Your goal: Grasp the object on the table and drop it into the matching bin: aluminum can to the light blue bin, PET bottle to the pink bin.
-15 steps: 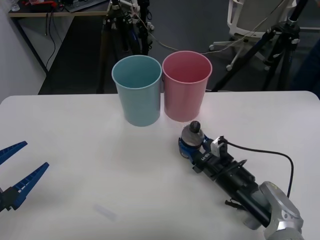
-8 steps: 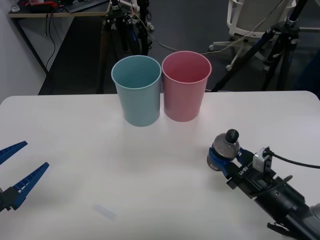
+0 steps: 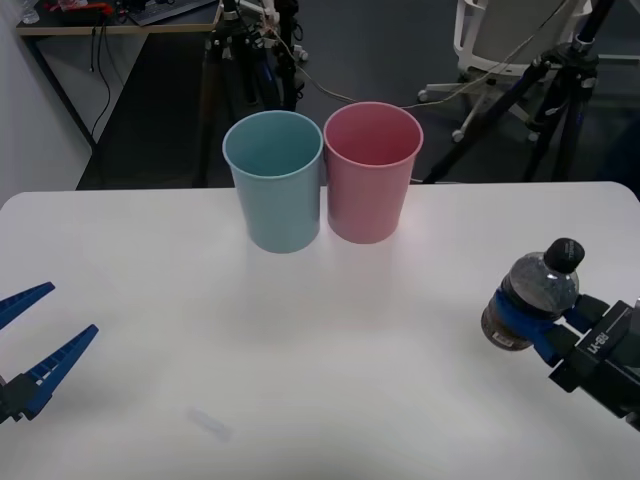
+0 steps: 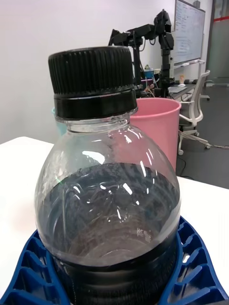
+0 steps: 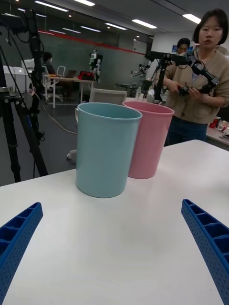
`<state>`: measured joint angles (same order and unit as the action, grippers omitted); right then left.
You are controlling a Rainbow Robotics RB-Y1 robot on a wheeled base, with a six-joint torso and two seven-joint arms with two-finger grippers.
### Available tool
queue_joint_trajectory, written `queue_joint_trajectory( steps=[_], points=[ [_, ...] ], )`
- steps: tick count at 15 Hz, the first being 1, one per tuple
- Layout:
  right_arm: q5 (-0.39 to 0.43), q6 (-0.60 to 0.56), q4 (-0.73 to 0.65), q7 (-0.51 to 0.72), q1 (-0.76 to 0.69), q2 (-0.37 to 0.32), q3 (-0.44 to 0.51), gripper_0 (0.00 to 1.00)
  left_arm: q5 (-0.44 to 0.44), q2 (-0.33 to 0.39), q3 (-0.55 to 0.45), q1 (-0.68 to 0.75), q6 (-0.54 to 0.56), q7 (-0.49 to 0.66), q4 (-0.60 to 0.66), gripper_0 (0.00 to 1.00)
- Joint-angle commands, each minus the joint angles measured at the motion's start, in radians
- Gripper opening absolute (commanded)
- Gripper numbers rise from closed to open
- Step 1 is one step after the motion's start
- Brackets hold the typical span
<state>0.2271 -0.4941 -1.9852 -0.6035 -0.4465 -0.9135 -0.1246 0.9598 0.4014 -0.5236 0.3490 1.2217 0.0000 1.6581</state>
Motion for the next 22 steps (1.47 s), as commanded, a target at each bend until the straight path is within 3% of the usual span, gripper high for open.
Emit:
queue_joint_trajectory(
  steps=[1,8,12,15,17,22],
  points=[
    [-0.097,0.058,-0.096,0.013,-0.020,-0.094,0.042,0.00,0.000,0.000,0.000,0.000,0.000,0.000,0.000,1.00],
    [-0.400,0.253,-0.256,0.044,0.052,-0.347,0.151,0.00,0.000,0.000,0.000,0.000,0.000,0.000,0.000,1.00],
    [-0.494,0.385,-0.242,0.071,0.239,-0.415,0.131,0.00,0.000,0.000,0.000,0.000,0.000,0.000,0.000,1.00],
    [-0.505,0.431,-0.170,0.140,0.470,-0.433,-0.012,0.00,0.000,0.000,0.000,0.000,0.000,0.000,0.000,1.00],
    [-0.499,0.450,-0.080,0.175,0.697,-0.426,-0.185,0.00,0.000,0.000,0.000,0.000,0.000,0.000,0.000,1.00],
    [-0.500,0.453,0.149,0.198,1.089,-0.337,-0.497,0.00,0.000,0.000,0.000,0.000,0.000,0.000,0.000,1.00]
  ],
)
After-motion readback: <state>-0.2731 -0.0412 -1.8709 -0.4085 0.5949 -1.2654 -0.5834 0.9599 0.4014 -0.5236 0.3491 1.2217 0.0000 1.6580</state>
